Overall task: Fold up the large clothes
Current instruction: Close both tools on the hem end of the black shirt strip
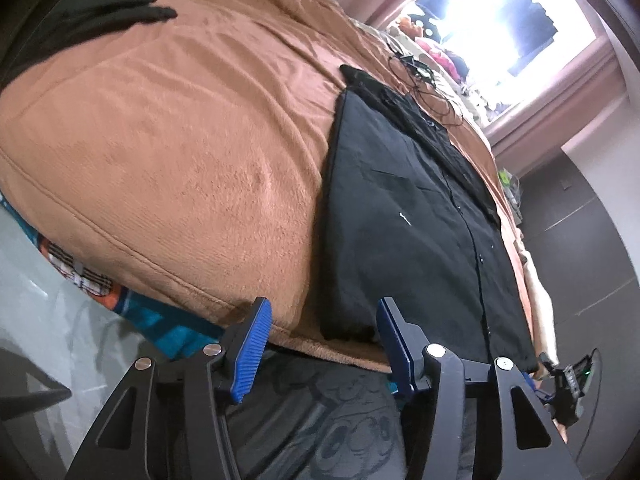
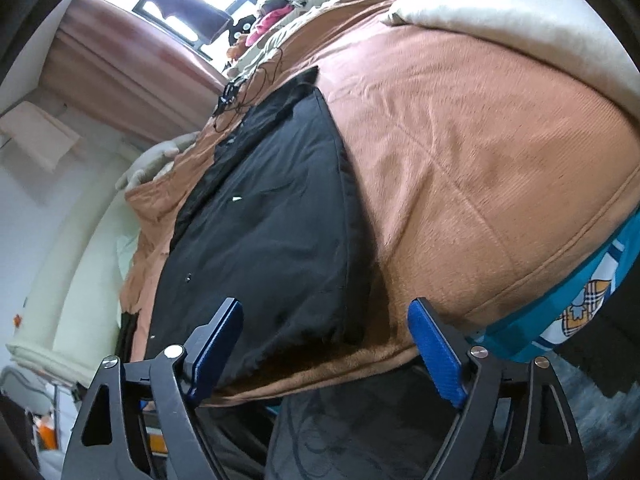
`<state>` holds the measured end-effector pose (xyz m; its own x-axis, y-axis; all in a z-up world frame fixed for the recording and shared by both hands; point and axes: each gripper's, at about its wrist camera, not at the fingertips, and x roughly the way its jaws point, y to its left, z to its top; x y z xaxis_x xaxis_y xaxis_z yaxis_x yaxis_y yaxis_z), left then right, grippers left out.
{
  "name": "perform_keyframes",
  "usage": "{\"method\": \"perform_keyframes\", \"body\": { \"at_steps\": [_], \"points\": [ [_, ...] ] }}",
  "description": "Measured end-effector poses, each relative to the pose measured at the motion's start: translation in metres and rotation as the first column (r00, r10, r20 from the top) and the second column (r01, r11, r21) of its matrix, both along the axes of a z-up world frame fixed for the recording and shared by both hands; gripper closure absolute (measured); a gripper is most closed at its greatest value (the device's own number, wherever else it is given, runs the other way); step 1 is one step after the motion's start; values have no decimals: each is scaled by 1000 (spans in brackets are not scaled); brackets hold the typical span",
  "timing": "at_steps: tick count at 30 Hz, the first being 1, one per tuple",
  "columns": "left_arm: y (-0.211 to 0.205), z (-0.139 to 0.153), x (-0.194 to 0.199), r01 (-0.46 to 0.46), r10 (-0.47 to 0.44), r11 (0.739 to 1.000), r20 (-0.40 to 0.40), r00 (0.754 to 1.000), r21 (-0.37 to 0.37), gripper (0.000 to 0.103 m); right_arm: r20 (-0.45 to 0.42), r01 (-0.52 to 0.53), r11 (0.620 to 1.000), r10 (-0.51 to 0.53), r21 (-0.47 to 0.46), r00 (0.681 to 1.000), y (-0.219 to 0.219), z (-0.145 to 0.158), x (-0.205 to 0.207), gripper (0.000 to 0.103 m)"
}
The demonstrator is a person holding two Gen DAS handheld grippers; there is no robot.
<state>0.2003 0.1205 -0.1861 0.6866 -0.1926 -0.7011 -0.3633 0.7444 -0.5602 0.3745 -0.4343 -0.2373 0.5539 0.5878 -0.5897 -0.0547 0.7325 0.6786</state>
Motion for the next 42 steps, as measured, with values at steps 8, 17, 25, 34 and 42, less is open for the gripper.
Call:
{"method": "perform_keyframes", "body": {
  "at_steps": [8,17,25,34,42],
  "points": [
    [5,-15,10,-8,7,997,-16,1000,-73,48,-2,15,994,-14,107,1000,-8,-9,5,20],
    [-7,0,11,35,-30,990,38,999,-140,50,17,-21,949,17,314,1000,-9,-12,7,23],
    [-7,-13,21,0,-1,986,-4,1000,-169,51,9,-10,970,8,243,1000,10,-17,9,31],
    [-9,-13,25,11,19,950,95,995,-311,50,-23,64,940,-59,334,998,-2,-17,14,46],
    [-18,-13,44,-73,81,970,23,996,-231,60,-108,138,938,-109,319,988,2,-27,26,57]
  ]
}}
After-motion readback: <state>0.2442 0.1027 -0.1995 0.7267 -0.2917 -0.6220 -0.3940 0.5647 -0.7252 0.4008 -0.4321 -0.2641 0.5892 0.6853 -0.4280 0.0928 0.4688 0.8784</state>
